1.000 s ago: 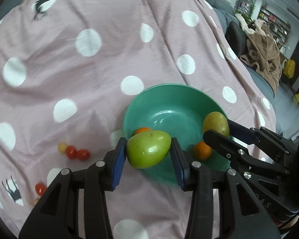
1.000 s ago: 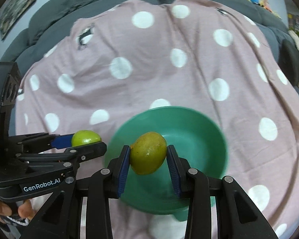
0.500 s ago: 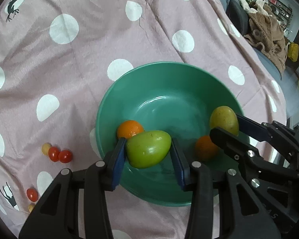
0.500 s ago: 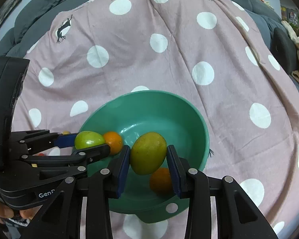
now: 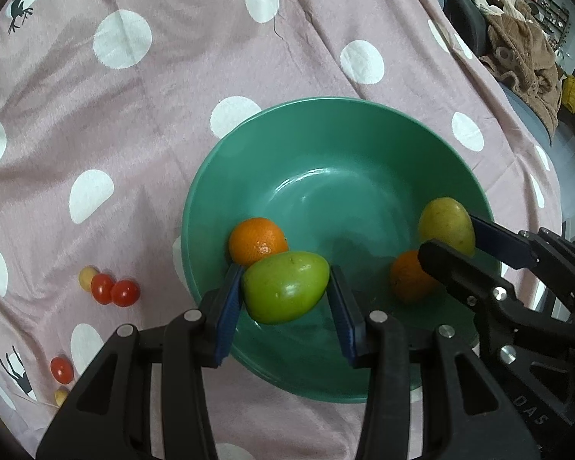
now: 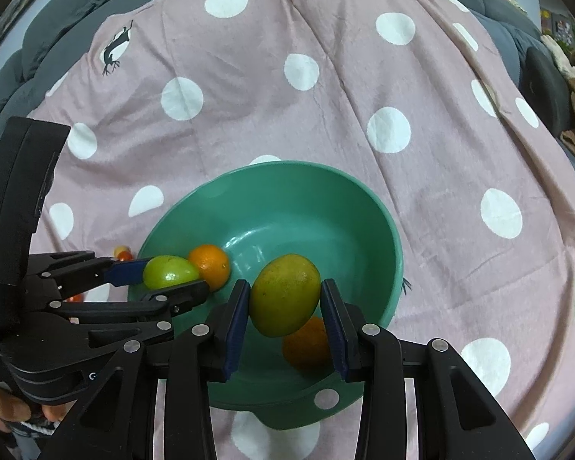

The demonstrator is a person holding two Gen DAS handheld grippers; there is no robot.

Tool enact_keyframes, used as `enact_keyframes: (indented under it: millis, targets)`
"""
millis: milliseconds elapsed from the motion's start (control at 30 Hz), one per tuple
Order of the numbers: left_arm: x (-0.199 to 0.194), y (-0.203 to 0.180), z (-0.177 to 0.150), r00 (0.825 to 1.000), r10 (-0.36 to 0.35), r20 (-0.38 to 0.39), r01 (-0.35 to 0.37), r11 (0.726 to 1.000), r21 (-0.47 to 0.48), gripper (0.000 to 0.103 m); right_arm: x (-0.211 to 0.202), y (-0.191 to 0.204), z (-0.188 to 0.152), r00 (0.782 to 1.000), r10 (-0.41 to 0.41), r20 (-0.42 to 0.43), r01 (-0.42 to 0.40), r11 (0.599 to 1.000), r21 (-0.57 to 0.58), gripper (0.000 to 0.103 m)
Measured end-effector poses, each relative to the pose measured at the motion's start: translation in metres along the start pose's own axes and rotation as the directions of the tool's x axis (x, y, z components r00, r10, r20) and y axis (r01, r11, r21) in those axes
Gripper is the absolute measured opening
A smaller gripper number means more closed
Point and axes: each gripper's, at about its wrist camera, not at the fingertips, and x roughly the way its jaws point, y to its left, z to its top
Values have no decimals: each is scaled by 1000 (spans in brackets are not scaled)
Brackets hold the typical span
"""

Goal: Organize fruits
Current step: 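Open both tools to drop the oval fruits into the bowl, then withdraw both tools from the bowl toward the remaining fruits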

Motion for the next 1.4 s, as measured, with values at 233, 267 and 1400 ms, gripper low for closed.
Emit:
enact_keyframes:
  millis: [233, 267, 1400]
  targets:
    - [-3, 0, 0, 1000, -1, 9, 1, 1000, -6, 55, -4, -3, 0, 1000, -9, 5, 9, 1000, 15, 40]
    - [-6, -1, 0, 1000, 3, 18, -3, 1000, -5, 58, -6, -4, 1, 1000, -12, 8, 12, 1000, 17, 41]
    - [-129, 122, -196, 976, 209, 65, -167, 902, -397, 90, -46, 137, -62, 949, 297, -102, -313, 926, -213, 44]
